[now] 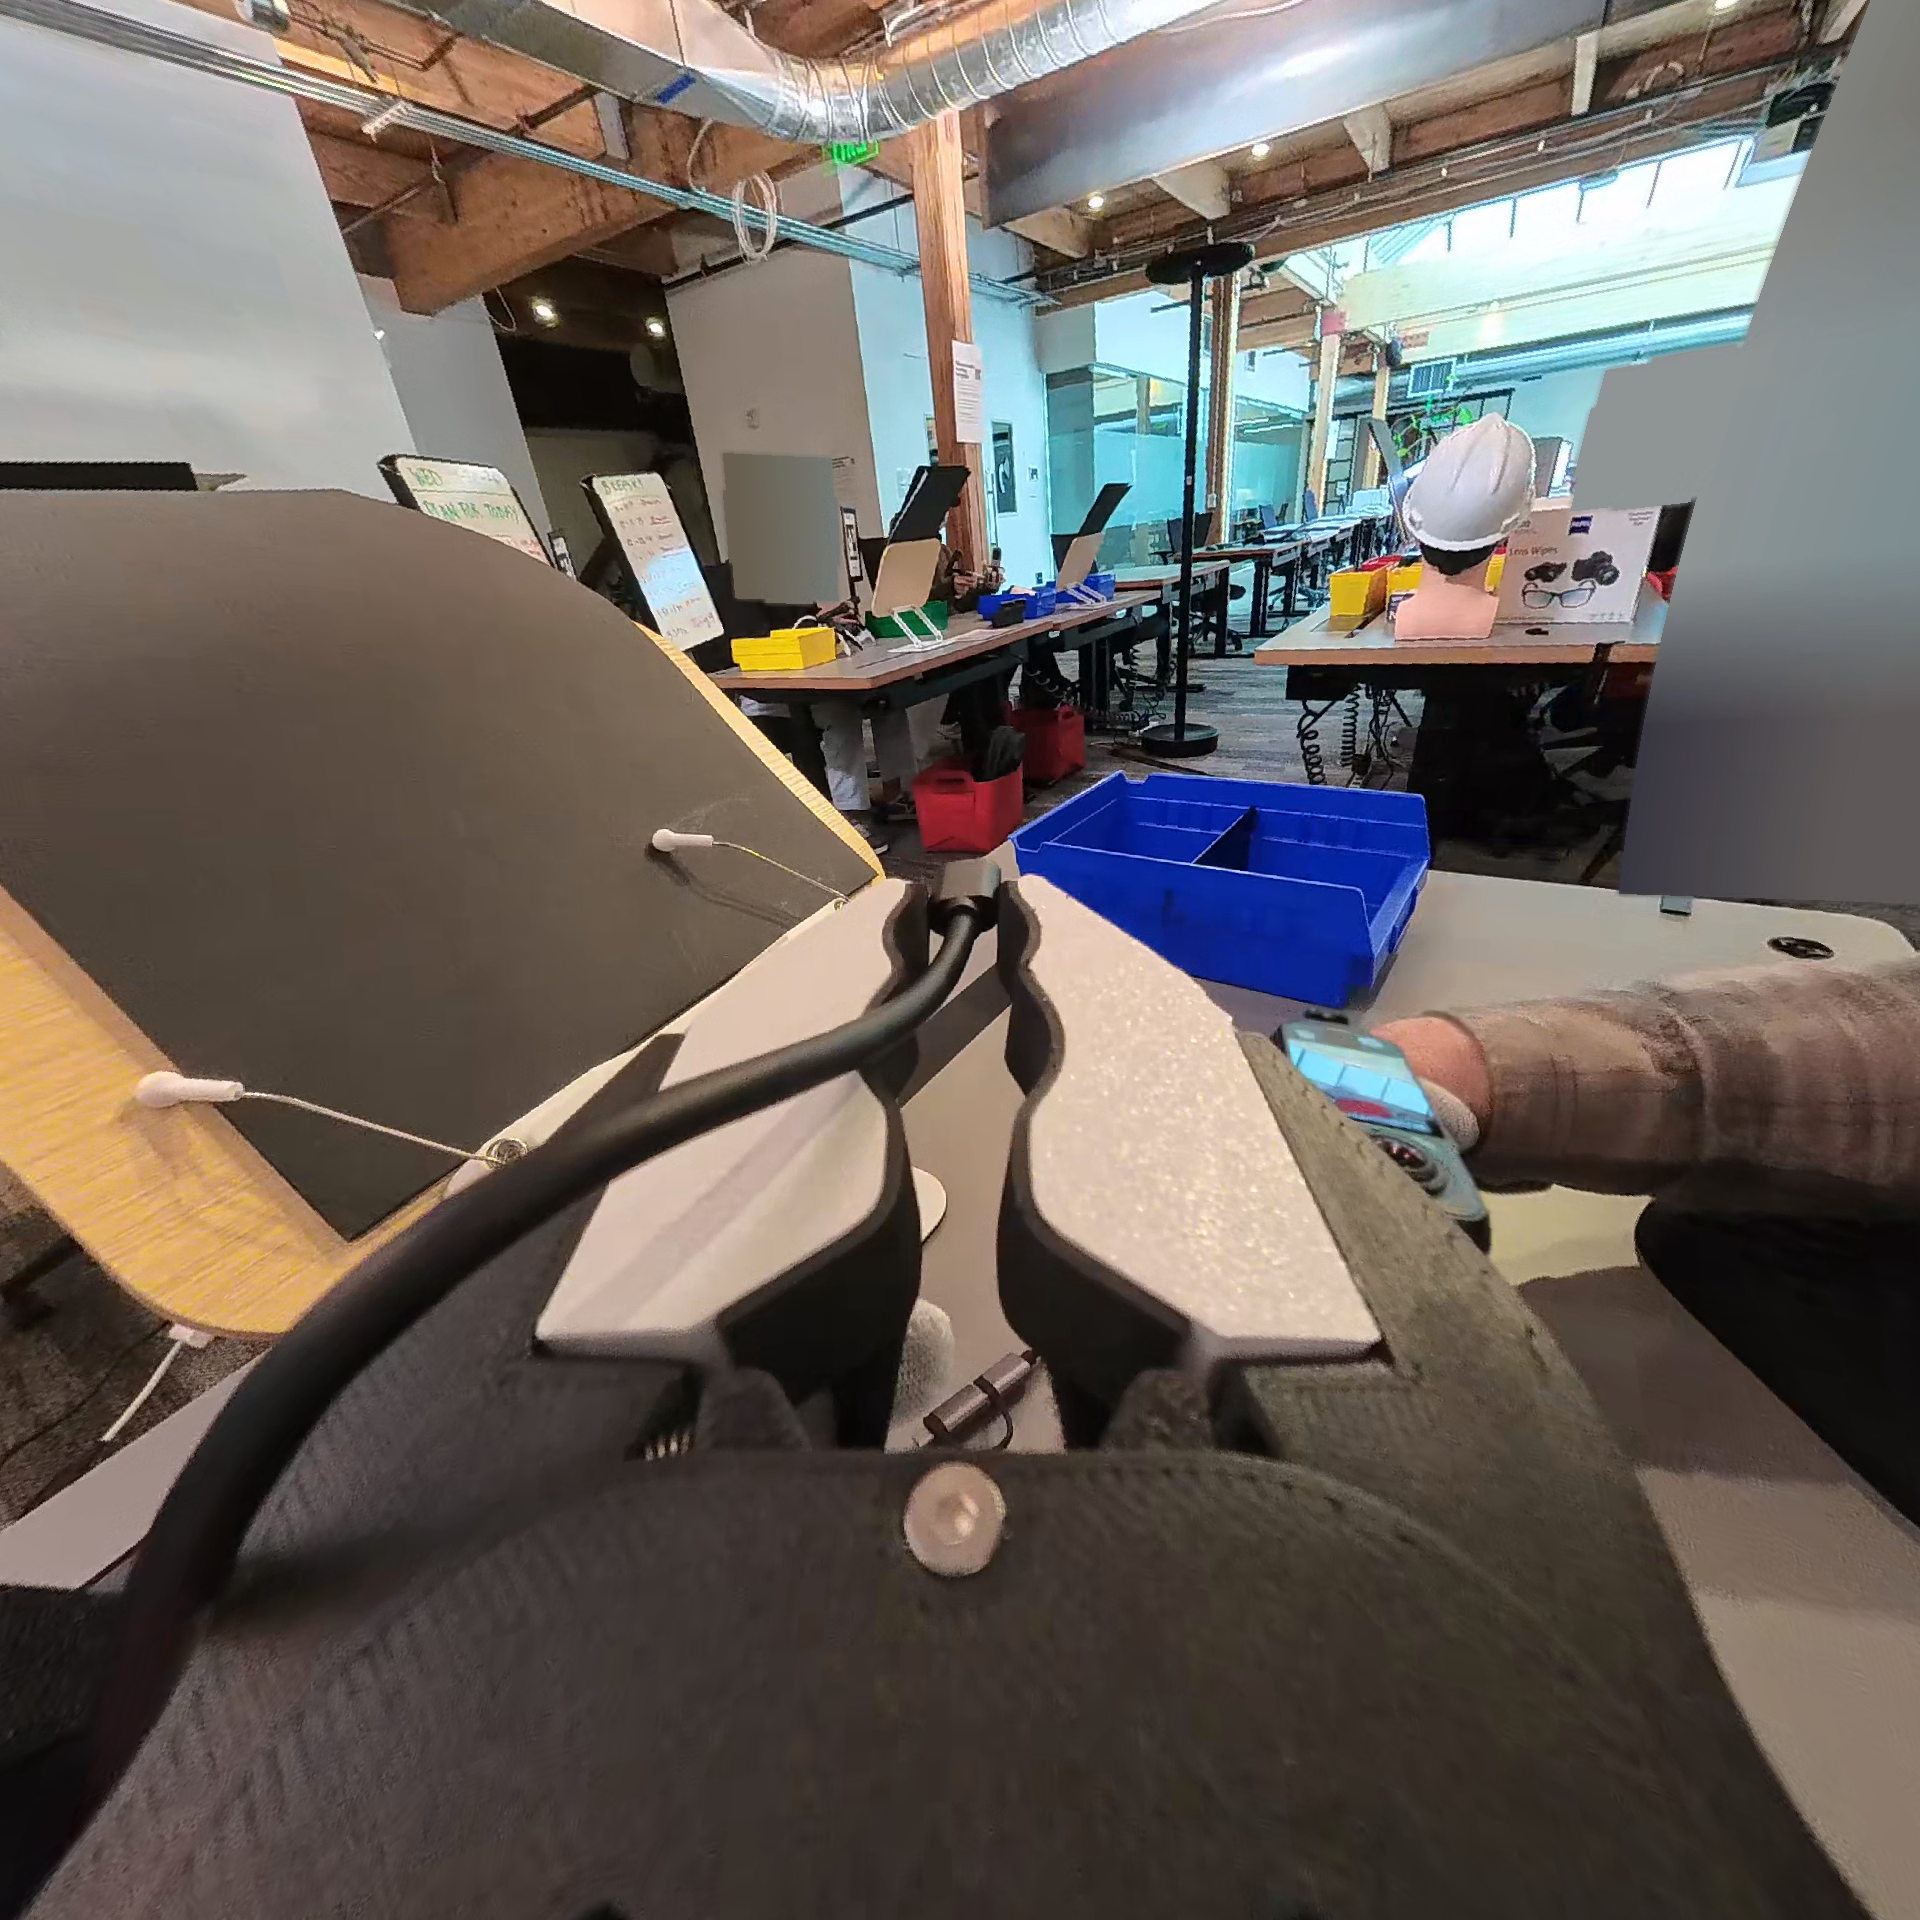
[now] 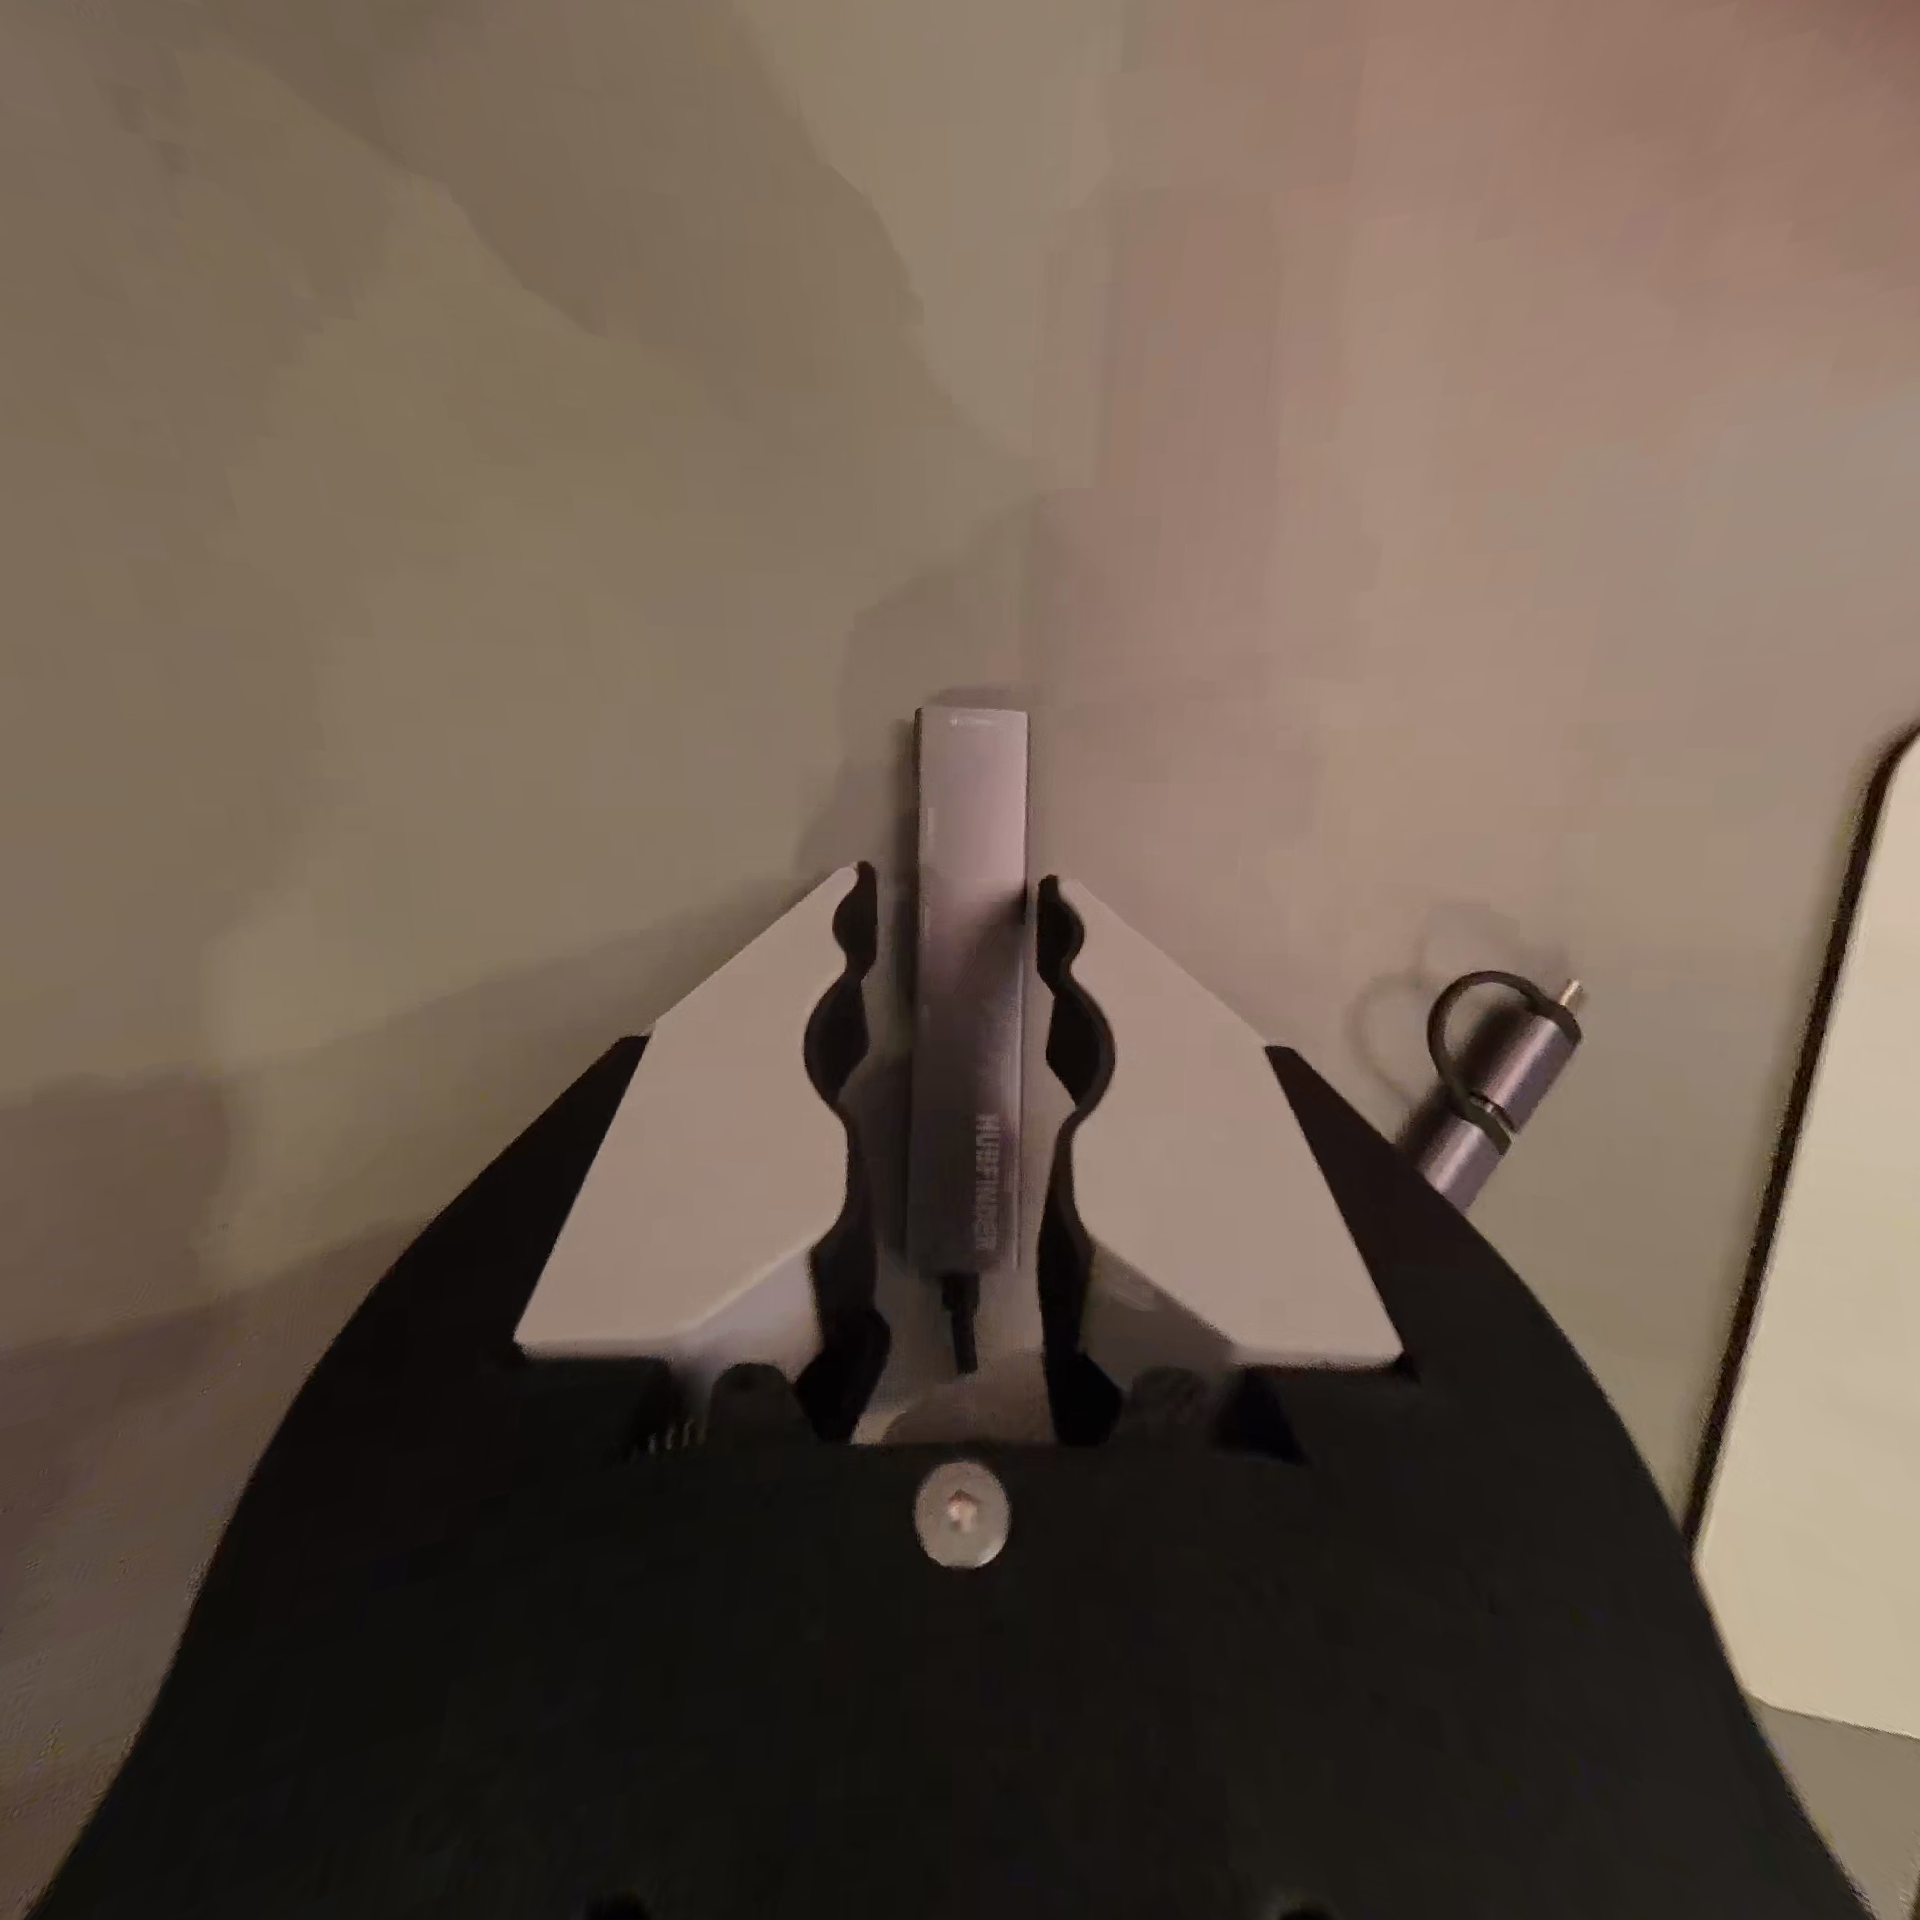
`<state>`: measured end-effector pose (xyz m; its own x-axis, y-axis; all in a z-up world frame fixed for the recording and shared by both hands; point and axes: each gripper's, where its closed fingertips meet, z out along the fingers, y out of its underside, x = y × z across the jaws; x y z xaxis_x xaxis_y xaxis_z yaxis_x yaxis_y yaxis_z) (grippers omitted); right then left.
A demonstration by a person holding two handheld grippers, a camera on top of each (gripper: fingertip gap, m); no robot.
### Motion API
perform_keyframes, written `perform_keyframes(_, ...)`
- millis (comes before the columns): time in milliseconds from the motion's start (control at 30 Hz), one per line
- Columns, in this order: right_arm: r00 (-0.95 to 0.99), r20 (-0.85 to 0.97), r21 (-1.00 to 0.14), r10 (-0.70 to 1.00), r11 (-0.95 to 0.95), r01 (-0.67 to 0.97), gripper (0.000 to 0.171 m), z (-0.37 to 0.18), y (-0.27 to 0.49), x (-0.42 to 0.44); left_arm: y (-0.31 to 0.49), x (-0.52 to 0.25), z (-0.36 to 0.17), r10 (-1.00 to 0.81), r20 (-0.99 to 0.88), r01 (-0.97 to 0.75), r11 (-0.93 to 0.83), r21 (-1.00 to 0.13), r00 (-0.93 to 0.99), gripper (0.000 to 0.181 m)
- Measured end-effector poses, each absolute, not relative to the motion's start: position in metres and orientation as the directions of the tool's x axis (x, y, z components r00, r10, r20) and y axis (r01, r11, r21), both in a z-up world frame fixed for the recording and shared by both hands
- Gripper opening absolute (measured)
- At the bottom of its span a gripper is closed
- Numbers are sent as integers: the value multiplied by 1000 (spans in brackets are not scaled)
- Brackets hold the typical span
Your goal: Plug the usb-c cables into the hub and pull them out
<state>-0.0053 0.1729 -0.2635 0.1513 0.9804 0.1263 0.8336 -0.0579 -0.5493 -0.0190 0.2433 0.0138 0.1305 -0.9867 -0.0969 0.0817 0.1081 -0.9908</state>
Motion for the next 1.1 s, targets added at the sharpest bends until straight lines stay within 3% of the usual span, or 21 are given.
perform_keyframes(67, 160, 122, -554, 980, -66, 830, 19, -265, 176, -7, 243, -19, 14, -987, -95, 85, 106, -991, 128, 13)
perform_keyframes(367, 161, 61, -607, 985, -91, 789, 19, -254, 176, -9, 242, -19, 14, -986, -107, 77, 117, -990, 127, 13)
perform_keyframes(733, 215, 74, -763, 974, -84, 641, 18, -166, 190, 27, 244, -17, -2, -988, -121, -6, 121, -993, 100, 13)
perform_keyframes(1100, 218, 111, -747, 970, -64, 662, 18, -108, 197, 60, 221, 2, -22, -980, -197, -95, 195, -976, 15, 13)
